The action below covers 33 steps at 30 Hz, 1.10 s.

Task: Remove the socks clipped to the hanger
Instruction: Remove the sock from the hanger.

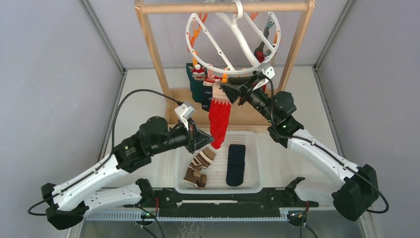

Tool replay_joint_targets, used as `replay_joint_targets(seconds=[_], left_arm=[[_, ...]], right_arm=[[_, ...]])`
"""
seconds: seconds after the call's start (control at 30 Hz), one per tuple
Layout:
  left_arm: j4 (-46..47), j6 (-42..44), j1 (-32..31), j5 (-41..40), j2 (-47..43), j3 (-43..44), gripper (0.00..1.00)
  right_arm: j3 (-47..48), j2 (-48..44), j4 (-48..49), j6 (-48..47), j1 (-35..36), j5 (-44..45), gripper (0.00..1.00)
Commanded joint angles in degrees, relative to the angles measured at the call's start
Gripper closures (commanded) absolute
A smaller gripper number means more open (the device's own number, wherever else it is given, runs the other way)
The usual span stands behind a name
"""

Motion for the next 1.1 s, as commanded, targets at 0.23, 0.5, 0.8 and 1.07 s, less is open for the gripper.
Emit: replay_joint_targets(seconds=[0.23, 0.5, 0.8, 1.07], left_arm=[[0.3, 0.5, -1.5, -1.5, -0.8, 4.7, 1.00], [-0.3, 0.6, -1.9, -1.5, -0.6, 4.7, 1.00], [-0.3, 0.7, -1.9, -1.3, -0.2, 4.4, 1.00], [-0.4, 0.6, -2.0, -0.7, 0.5, 4.3, 1.00]], right_arm=[[4.1, 2.5, 3.4, 4.0, -5.4, -7.7, 0.42], [4.7, 3.5, 6.4, 6.1, -7.7, -15.0, 0.37], [5.3, 5.1, 9.4, 9.2, -9.0, -18.9, 0.37], [5.7, 6.8, 12.5, 12.8, -9.7, -19.2, 0.32]])
